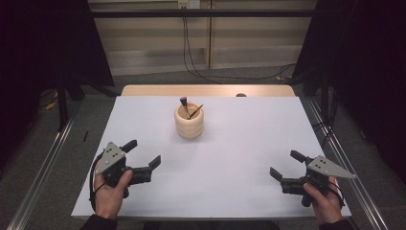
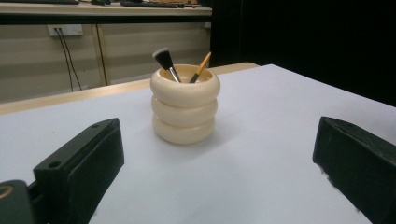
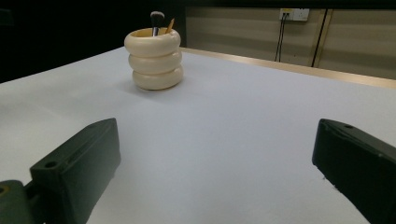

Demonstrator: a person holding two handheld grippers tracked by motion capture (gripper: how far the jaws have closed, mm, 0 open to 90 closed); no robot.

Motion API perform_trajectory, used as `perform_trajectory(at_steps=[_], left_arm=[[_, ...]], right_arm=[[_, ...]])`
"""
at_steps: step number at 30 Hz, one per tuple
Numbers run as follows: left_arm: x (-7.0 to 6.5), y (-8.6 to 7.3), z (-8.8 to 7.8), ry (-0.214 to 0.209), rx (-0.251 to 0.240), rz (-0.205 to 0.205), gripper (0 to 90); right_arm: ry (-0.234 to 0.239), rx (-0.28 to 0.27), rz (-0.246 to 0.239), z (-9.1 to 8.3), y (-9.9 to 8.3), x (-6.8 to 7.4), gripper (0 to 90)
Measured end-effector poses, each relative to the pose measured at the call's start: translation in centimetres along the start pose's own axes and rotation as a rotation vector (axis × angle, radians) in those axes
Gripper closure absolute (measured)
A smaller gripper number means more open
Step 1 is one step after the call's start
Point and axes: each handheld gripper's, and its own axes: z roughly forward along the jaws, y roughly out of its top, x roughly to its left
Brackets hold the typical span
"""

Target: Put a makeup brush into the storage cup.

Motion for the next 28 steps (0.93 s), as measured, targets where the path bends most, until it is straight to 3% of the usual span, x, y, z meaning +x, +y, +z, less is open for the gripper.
perform_trajectory(at_steps=[3, 8, 11, 16, 25, 28], left_arm=[[0.1, -0.6, -0.6, 0.002, -0.009, -0.031, 2.1], [0.2, -1.1, -1.4, 0.011, -0.015, -0.050, 2.6], [0.1, -1.6, -1.8, 0.023, -0.019, -0.052, 2.5], [-0.3, -2.0, -2.0, -0.001, -0.015, -0.053, 2.5], [0.0, -2.5, -2.3, 0.049, -0.015, -0.069, 2.5], [-0.2, -2.6, -2.2, 0.033, -0.007, -0.067, 2.5]], right_arm=[[-0.003, 0.004, 0.000, 0.0, -0.1, -0.1, 0.4], [-0.005, 0.002, 0.001, -0.2, 0.0, -0.1, 0.5], [-0.009, -0.003, -0.002, -0.2, 0.0, 0.0, 0.5], [0.000, -0.002, -0.009, -0.1, 0.0, 0.1, 0.4], [-0.002, -0.012, 0.006, -0.2, 0.2, -0.1, 0.4], [0.004, -0.007, 0.004, 0.0, 0.2, -0.2, 0.4]])
